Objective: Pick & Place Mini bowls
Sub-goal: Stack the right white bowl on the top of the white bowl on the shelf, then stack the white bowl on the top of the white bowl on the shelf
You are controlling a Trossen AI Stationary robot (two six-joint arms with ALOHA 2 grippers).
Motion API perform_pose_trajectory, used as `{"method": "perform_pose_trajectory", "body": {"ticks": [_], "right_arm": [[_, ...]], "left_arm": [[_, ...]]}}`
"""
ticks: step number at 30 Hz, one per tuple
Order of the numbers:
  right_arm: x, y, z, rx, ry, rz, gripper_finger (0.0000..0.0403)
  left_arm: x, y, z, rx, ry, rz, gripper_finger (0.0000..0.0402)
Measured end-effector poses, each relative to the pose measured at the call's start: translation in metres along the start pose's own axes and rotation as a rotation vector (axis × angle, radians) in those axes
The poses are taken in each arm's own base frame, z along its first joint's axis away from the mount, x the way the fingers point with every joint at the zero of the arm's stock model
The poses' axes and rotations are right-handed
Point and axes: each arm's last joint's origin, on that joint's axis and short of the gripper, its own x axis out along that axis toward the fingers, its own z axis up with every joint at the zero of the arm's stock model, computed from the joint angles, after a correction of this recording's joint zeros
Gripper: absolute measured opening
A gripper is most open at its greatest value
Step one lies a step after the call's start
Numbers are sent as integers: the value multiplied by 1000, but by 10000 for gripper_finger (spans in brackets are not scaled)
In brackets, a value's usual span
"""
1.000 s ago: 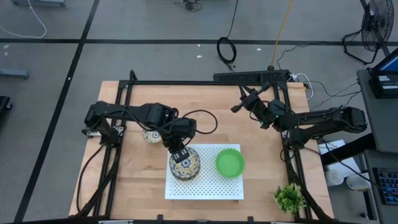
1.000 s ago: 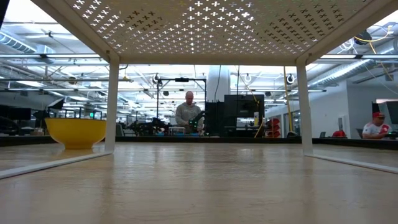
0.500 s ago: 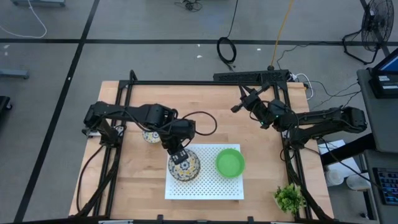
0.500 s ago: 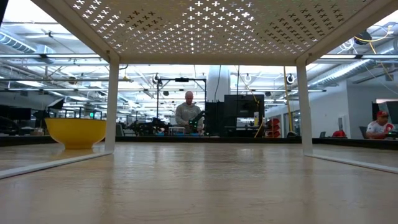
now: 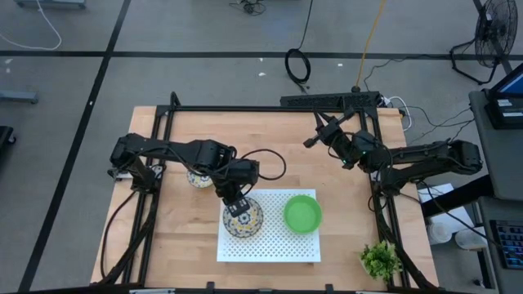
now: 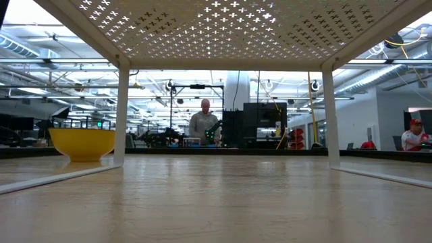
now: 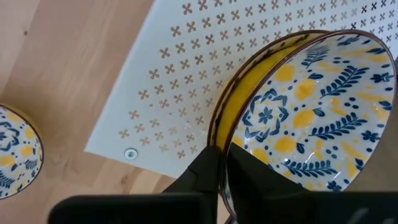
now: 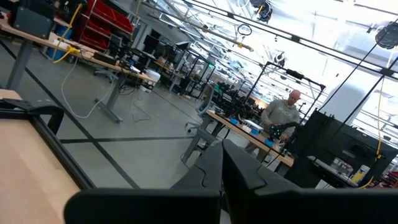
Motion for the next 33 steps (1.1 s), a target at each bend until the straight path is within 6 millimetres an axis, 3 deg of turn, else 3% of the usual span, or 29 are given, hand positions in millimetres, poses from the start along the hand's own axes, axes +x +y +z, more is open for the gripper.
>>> {"method": "perform_pose_trajectory", "body": {"ticks": [13,23,29,33], "right_arm": [[0,0,0,1,0,0,0],[0,0,0,0,0,0,0],[0,0,-1,-4,4,3,0],[0,1,-1,1,6,4,0]], "left_arm": [[-3,-1,0,0,32,-68,126],[-26,12,-3,-29,-34,-70,144],[-51,35,-20,-115,-95,125,145],[-66,47,-32,-162,-228,248,145]]}}
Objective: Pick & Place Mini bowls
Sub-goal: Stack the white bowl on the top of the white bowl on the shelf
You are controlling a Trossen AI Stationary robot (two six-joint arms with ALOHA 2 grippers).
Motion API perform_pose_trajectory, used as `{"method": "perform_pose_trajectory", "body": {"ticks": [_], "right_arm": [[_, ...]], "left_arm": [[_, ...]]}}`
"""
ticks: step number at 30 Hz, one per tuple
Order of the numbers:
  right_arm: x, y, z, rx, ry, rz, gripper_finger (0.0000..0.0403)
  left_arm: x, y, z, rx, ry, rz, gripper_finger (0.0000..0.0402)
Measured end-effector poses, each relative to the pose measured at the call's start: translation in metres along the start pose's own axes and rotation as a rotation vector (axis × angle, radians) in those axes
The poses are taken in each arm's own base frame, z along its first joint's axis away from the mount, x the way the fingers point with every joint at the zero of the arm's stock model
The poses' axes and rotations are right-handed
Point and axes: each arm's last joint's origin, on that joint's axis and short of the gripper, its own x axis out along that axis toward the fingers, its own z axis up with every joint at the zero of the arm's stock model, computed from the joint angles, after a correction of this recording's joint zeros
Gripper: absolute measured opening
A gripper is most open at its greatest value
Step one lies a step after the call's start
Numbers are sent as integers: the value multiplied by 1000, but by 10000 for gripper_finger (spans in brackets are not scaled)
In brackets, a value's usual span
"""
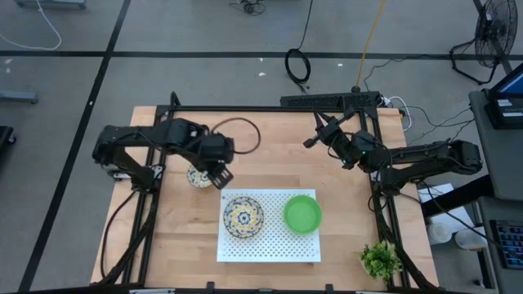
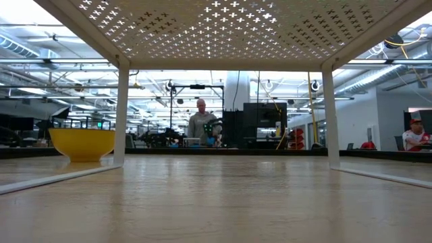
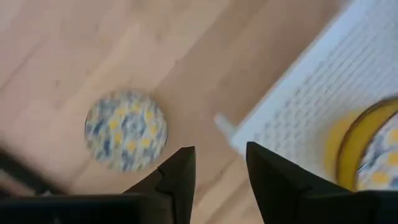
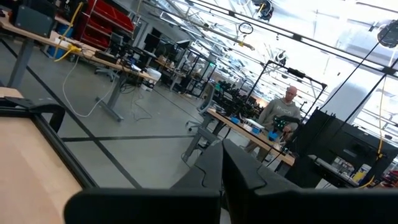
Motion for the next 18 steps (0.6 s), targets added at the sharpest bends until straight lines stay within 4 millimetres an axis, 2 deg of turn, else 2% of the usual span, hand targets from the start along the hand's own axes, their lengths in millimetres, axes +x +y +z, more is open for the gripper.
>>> {"method": "perform_pose_trajectory", "body": {"ticks": [2,5,9,13,18], "right_arm": [[0,0,0,0,-1,1,0],[0,0,0,1,-2,2,0],[0,0,0,10,-2,2,0],[0,0,0,22,1,5,0],[0,0,0,22,0,5,0]], "left_arm": [[-4,5,-2,-19,-40,4,145],[8,18,-5,-80,-7,84,145],[44,39,-6,-155,57,188,145],[93,68,-10,-209,177,319,145],[135,104,-18,-238,262,397,145]]}}
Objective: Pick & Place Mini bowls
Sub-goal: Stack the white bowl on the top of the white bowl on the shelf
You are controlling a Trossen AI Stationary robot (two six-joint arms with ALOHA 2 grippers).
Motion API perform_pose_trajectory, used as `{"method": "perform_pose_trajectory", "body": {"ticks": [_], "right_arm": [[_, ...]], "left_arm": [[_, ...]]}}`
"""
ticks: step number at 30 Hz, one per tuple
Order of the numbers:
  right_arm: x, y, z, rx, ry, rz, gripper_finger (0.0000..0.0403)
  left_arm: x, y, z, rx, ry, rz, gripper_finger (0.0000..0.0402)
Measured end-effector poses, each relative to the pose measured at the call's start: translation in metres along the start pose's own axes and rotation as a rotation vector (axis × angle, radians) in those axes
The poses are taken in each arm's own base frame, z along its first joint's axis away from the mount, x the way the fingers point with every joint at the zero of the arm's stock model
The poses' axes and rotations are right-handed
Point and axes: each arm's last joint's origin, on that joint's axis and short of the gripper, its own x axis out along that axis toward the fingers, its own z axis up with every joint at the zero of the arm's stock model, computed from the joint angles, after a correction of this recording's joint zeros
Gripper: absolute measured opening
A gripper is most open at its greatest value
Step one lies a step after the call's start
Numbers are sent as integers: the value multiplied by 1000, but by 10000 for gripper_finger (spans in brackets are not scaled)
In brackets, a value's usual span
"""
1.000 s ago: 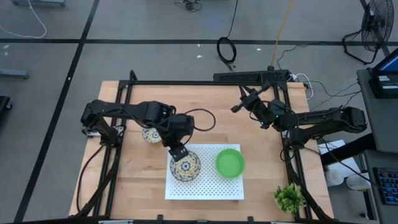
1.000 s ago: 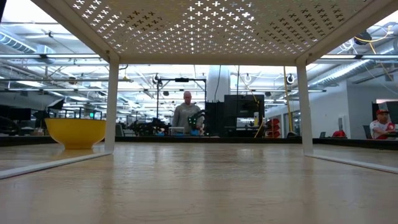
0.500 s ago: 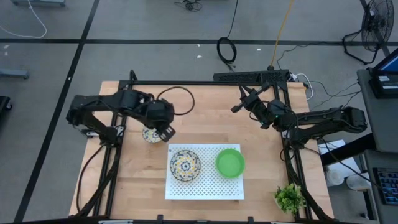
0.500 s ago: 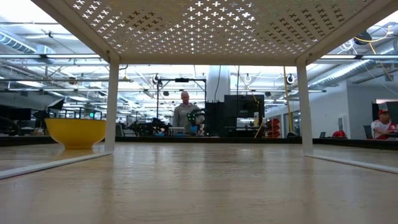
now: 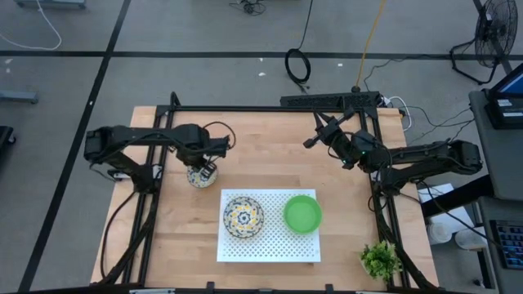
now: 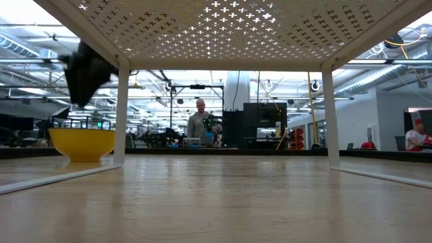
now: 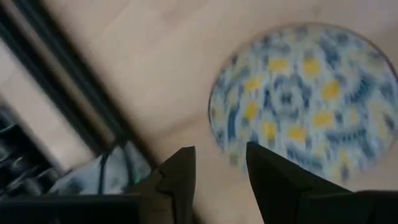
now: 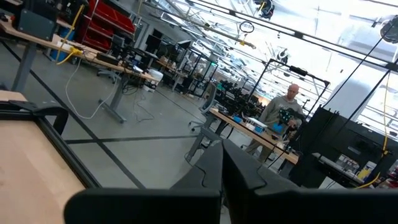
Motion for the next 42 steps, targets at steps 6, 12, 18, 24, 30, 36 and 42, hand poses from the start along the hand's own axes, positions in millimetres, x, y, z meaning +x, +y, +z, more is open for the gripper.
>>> {"method": "perform_pose_trajectory", "body": {"ticks": [6,12,18,24,30,36,42], "right_arm": [[0,0,0,0,-2,2,0],[0,0,0,-4,2,5,0],[0,0,0,-5,3,5,0],[0,0,0,-4,2,5,0],[0,0,0,-4,2,5,0],[0,0,0,-4,2,5,0],[0,0,0,-5,2,6,0]], "left_arm": [[33,15,12,-27,-1,-41,145],[50,22,18,-42,4,-80,145],[60,25,18,-56,33,-96,145],[73,22,17,-35,66,-215,145],[81,19,17,9,60,-277,137],[78,21,17,1,88,-301,29],[60,33,18,-46,12,-273,10]]}}
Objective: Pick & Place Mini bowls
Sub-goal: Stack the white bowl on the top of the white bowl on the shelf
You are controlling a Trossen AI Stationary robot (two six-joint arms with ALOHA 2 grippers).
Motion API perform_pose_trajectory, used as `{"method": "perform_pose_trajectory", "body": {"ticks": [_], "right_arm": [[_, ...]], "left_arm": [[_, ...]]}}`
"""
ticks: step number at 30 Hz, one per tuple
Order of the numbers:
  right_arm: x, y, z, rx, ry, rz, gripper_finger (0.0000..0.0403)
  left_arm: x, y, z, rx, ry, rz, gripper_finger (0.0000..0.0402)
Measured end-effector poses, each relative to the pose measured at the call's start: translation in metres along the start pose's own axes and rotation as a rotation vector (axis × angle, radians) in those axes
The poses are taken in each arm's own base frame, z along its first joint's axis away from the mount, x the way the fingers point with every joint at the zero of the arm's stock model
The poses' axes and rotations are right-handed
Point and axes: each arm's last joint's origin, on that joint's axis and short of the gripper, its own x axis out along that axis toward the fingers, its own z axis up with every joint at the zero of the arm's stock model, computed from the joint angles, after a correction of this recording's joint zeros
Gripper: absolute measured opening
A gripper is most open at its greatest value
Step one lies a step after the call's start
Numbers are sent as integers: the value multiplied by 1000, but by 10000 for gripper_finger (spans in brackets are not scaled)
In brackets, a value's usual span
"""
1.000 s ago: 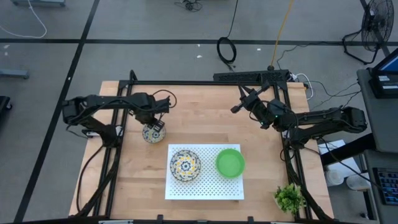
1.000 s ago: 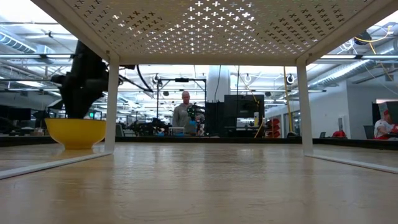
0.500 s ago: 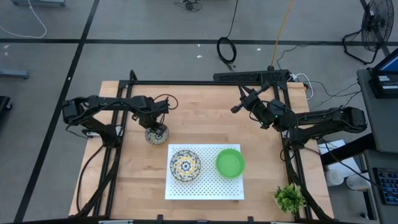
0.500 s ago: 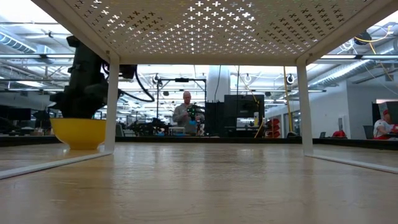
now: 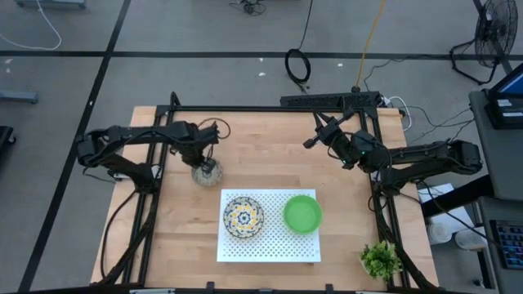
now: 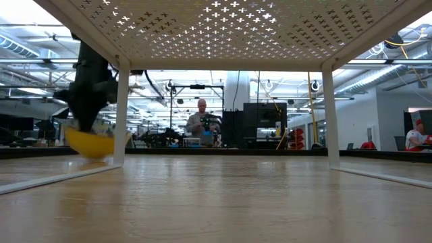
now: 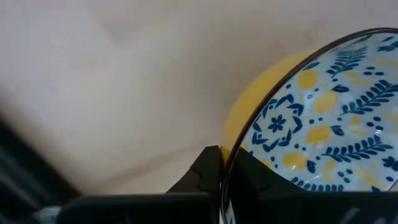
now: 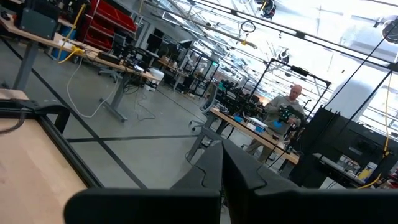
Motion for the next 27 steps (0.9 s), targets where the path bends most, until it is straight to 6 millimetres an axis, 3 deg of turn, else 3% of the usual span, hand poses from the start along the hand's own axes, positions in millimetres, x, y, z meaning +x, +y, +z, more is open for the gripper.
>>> {"method": "perform_pose_trajectory", "body": {"ticks": [8,12,18,23,27], "right_arm": [[0,0,0,1,0,0,0],[0,0,0,1,-1,0,0],[0,0,0,0,0,0,0],[0,0,0,0,0,0,0],[0,0,0,0,0,0,0]], "left_arm": [[-100,12,-13,-82,-223,-8,10],[-155,10,-25,-104,-389,-151,10],[-218,-8,-52,-4,-537,-436,10],[-238,-35,-76,142,-524,-592,10],[-231,-64,-88,237,-486,-601,10]]}}
